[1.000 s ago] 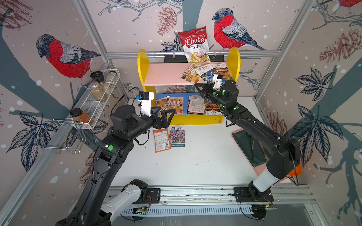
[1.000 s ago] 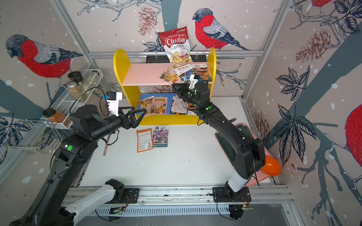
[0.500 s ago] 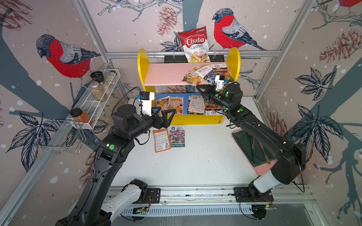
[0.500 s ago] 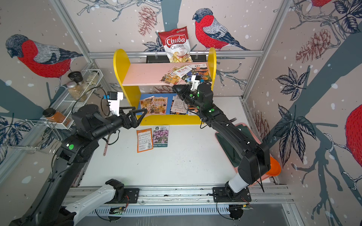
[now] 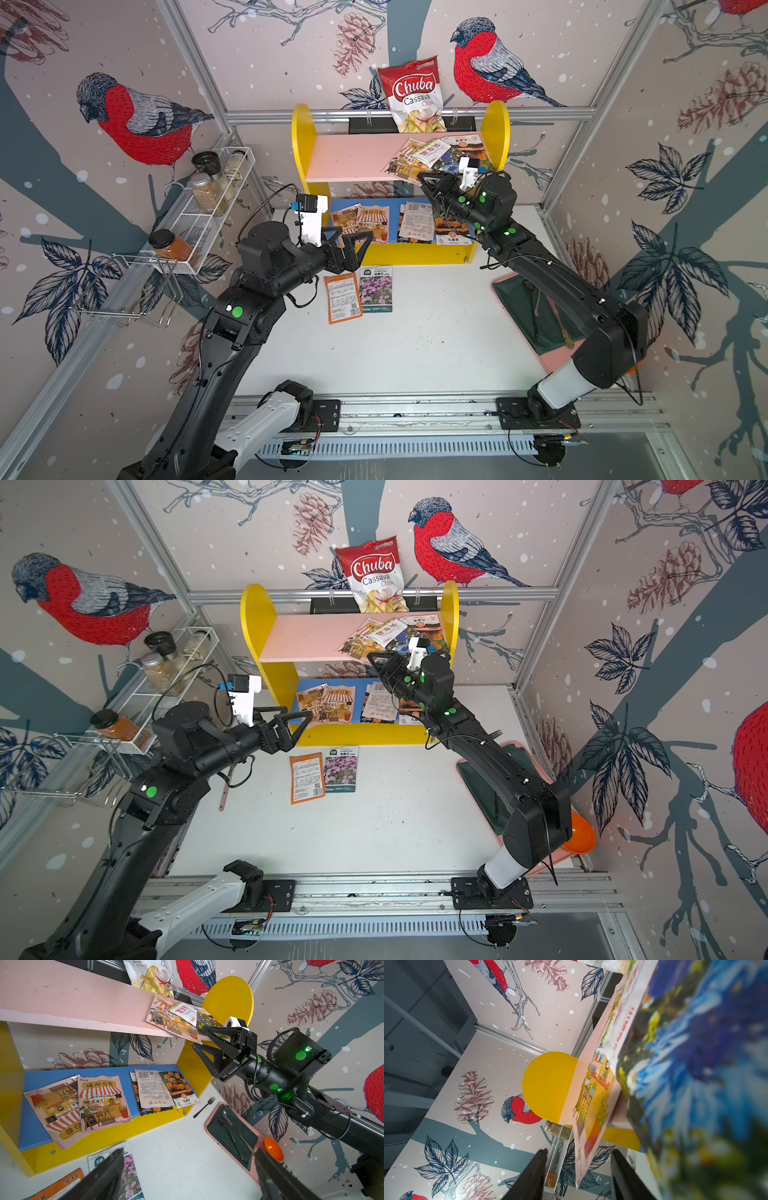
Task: Take the seed bag off the shelf
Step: Pick up the seed packet from the shelf.
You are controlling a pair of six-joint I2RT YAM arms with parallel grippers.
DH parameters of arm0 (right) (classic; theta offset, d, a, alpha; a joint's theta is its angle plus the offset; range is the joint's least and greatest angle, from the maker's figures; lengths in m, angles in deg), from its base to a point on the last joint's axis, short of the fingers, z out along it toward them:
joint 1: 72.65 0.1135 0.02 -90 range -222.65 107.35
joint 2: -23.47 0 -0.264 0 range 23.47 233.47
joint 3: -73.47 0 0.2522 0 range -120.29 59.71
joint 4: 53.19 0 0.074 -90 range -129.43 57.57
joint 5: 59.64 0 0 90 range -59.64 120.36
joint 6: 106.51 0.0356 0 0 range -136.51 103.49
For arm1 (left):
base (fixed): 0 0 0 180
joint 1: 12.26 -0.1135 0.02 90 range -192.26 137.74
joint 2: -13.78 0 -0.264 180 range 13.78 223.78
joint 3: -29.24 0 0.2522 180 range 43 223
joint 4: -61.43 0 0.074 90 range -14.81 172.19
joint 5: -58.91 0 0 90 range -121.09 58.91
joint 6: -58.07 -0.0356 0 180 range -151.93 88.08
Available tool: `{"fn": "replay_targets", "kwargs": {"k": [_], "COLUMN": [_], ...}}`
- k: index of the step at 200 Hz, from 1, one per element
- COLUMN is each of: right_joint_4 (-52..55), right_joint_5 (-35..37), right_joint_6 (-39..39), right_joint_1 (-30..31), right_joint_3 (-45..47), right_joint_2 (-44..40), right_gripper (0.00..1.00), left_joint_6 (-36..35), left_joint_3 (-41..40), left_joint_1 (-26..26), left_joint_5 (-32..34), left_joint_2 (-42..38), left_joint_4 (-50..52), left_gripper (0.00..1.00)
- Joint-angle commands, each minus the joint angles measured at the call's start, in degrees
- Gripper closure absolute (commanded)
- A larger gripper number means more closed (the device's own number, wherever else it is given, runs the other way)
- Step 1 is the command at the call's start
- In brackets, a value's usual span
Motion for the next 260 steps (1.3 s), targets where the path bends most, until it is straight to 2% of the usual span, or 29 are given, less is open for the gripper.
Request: {"fn": "replay_targets", "kwargs": {"k": [1,56,142,224,260], "right_joint_4": [-1.0,-2.2,-2.3,-3.6,-8.4], "right_joint_5": [-0.3,-1.4,-3.0,-5.3,-7.8], "right_joint_6": [0.6,2.2,2.9,4.5,8.3], "right_joint_1": [-0.1,-0.3,-0.5,0.5,0.6], "right_joint_3": [-1.6,-3.9,-5.9,-8.5,-8.4], "right_joint_2": [1.3,4.1,6.3,9.6,11.1], "right_gripper": [0.52,0.65,1.00,1.00,1.00], "left_joint_6": [-0.5,-1.1,-1.2,-1.5,-1.8], "left_joint_3": [0.1,0.5,1.1,0.9,0.7], "left_joint_1": [-0.1,-0.1,-0.1,-0.1,0.0], "left_joint_5": [-0.1,0.6,1.0,1.7,2.1], "left_joint_2": [-0.1,-0.3,-0.3,-0.9,-1.1], "left_joint_4": [-1.7,-0.9,-0.3,0.4,0.8], "left_gripper": [0.03,0.03,0.03,0.03,0.03]}}
